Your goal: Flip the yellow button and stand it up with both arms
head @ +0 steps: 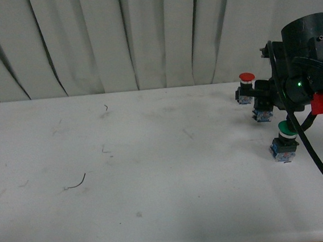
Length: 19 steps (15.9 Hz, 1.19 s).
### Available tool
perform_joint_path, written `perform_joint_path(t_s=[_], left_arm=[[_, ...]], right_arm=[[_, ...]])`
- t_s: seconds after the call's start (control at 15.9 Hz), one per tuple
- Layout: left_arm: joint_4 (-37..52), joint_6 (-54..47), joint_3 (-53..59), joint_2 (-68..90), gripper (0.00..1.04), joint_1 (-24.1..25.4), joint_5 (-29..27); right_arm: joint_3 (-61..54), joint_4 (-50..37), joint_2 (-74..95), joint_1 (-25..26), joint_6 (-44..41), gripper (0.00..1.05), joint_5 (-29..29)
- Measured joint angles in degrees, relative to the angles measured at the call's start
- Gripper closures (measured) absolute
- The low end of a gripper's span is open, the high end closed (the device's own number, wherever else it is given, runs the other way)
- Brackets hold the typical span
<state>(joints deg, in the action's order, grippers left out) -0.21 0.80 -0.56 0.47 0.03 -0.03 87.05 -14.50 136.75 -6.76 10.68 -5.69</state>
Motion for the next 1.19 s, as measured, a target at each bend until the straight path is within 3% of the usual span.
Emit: perform_joint_path(t_s=[0.31, 0.63, 0.75, 1.01, 1.19], left_arm=[[0.00, 0.00, 0.00, 0.00, 0.07, 0.00, 0.00], [0.00, 0.00, 0.00, 0.00, 0.07, 0.00, 0.00], [0.00, 0.00, 0.00, 0.00, 0.07, 0.00, 0.00], [0.00, 0.00, 0.00, 0.00, 0.07, 0.00, 0.00], [0.00, 0.00, 0.00, 0.00, 0.07, 0.00, 0.00]], right_arm=[[0.28, 0.42, 0.04, 0.00, -0.22, 0.77, -0.07], [0.28, 0.39, 0.04, 0.09, -0.24, 0.19, -0.09], [0.28, 0.07, 0.02, 0.09, -0.24, 0.04, -0.04], [-5.18, -5.11, -5.60, 0.50, -1.03, 0.06, 1.77], [-16.68, -16.39, -18.88, 2.32, -3.96, 0.06, 4.33]])
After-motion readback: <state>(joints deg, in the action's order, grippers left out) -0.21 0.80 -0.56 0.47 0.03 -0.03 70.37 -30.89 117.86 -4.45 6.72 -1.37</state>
